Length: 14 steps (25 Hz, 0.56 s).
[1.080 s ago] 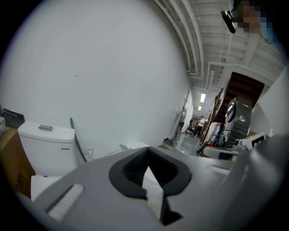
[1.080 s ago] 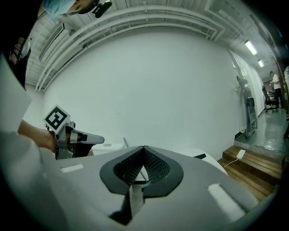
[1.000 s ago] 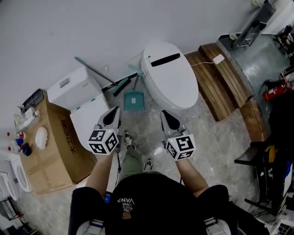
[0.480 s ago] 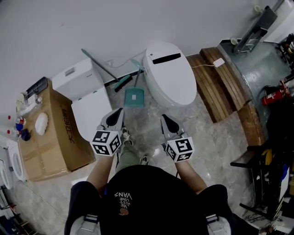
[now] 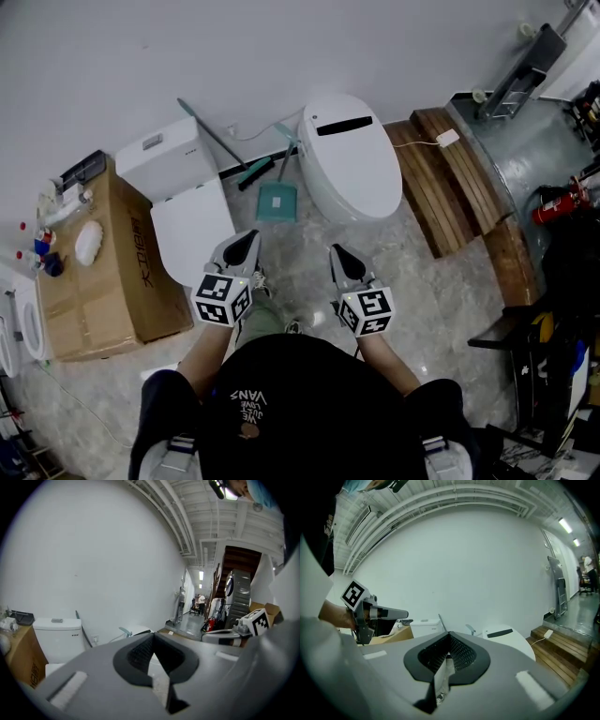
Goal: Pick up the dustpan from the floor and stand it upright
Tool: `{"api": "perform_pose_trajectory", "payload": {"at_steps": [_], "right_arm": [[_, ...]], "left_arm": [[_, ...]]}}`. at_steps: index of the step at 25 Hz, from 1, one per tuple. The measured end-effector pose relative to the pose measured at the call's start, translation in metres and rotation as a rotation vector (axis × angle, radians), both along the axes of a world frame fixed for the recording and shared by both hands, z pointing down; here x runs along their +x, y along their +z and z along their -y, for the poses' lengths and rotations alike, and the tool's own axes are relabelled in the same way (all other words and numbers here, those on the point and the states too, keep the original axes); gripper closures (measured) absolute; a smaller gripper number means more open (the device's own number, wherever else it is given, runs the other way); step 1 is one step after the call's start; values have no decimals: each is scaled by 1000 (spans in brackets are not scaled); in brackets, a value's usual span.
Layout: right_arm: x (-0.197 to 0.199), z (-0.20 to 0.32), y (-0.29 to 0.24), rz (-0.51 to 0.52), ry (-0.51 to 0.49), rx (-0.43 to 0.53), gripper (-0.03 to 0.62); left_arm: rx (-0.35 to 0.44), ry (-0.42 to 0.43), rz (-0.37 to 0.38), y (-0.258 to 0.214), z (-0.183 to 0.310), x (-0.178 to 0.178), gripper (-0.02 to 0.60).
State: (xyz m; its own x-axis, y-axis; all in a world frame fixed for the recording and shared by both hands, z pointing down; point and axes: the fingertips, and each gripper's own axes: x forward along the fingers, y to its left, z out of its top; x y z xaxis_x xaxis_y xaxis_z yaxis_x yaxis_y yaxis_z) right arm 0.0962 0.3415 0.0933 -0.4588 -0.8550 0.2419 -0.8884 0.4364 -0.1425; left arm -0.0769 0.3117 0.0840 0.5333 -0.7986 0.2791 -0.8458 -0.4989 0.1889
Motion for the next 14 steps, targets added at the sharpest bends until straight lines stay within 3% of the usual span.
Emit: {"api": "perform_pose_trajectory", "payload": {"at_steps": [14], "right_arm": [[8,-21,-6,6,26,21,592]], "left_arm": [[34,14,-5,-5,-27,7,531]]}}
